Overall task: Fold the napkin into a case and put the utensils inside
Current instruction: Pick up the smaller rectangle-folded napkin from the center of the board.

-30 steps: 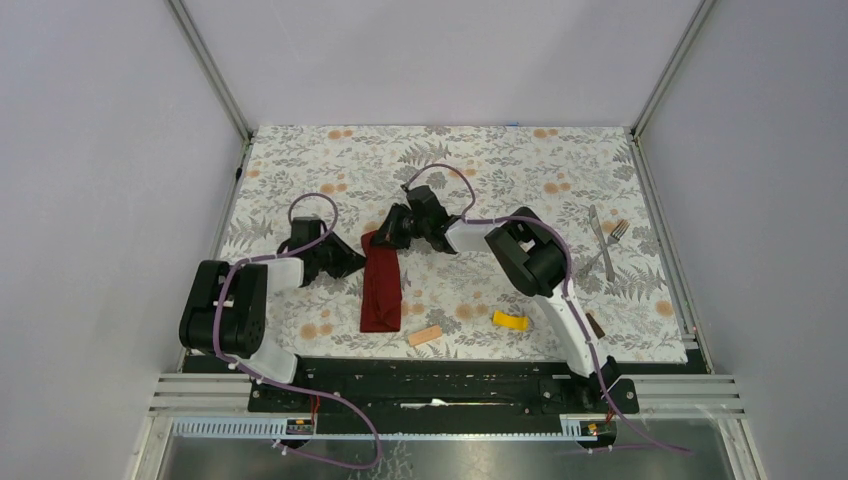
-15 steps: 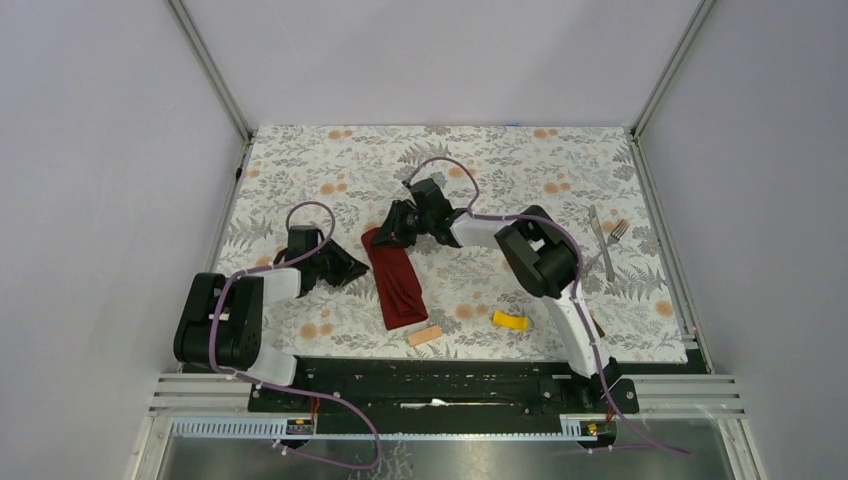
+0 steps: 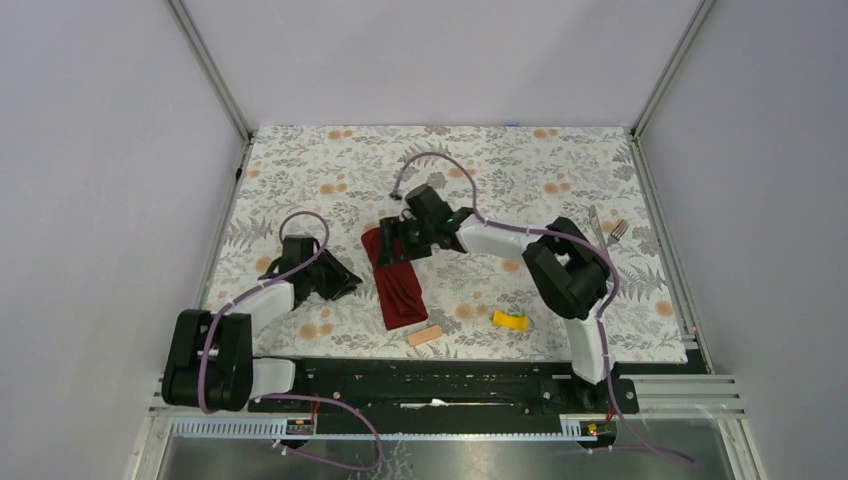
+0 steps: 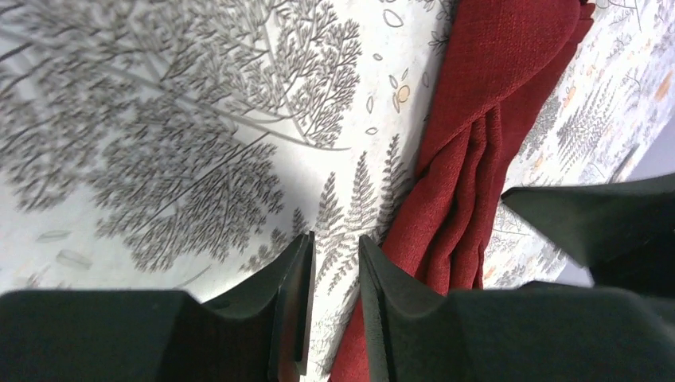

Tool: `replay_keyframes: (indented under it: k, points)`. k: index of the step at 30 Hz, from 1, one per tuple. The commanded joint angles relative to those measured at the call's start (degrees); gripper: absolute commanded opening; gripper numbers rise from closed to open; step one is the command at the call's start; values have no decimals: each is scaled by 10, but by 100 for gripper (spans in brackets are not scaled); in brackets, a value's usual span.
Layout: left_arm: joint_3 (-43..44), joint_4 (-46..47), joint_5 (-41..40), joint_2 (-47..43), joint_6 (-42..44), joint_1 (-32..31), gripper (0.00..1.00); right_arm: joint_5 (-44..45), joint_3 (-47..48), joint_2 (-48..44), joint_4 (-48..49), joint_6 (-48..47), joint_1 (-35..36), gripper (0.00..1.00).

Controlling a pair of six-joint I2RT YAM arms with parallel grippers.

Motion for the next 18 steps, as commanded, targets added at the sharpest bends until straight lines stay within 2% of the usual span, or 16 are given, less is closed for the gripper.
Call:
replay_keyframes:
  k: [1, 5, 10, 13, 18]
  points:
    - [50, -120, -78, -70, 29, 2, 34, 171, 36, -32, -136, -133, 83, 81]
    - [87, -190, -130, -112, 35, 3, 39, 299, 70, -10, -195, -141, 135, 82]
    - [97, -221, -157, -141, 41, 7, 41, 422, 114, 20, -249, -120, 181, 80]
    - [93, -221, -156, -141, 37, 8, 41, 468, 146, 41, -283, -104, 202, 76]
    - [90, -222, -166, -133, 26, 14, 41, 480, 178, 79, -307, -79, 222, 74]
